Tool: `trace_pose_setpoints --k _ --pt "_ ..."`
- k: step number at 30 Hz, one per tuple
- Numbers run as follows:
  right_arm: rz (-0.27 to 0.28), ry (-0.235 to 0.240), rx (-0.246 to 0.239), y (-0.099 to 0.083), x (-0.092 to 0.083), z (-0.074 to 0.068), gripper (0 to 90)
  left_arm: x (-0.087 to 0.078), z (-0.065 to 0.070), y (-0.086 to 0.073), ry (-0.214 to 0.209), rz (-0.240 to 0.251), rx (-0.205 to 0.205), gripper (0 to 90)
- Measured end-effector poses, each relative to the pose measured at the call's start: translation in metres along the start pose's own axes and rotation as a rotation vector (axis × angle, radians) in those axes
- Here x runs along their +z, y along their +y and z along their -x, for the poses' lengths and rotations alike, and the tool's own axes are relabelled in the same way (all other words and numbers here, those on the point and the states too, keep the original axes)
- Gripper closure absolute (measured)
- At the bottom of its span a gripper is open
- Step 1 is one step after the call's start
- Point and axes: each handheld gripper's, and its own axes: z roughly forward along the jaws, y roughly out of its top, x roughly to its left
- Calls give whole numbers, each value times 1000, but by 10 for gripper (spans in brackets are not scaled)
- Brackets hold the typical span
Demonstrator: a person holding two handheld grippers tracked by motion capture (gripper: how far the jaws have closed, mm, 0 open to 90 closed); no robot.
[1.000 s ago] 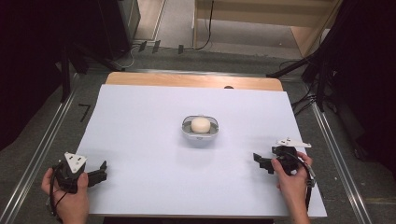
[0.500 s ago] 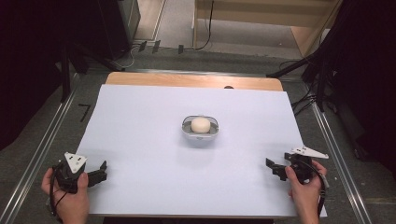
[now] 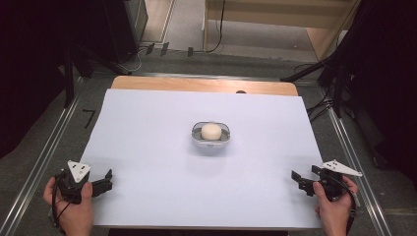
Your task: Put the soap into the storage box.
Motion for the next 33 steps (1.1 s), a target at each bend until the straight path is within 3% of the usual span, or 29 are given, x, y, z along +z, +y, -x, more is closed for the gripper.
trace_pose_setpoints --k 7,11,15,21,26,28,33 --pt "17 -16 8 -6 -10 10 137 0 0 0 0 3 -3 1" --pt "38 -30 35 -10 -16 18 138 0 -1 0 -4 1 -7 1" --pt "64 -35 15 -13 -16 16 138 0 -3 0 -13 4 -32 1" --pt "100 -40 31 -17 -17 14 139 1 -4 0 -17 -5 -35 1" --pt "98 -41 37 -18 -17 14 139 1 -4 0 -17 -3 -36 1" --pt "98 -64 12 -18 -16 11 139 1 -3 0 -12 -8 -30 1" --pt "99 -67 11 -18 -16 10 139 0 -3 0 -14 -1 -32 1"
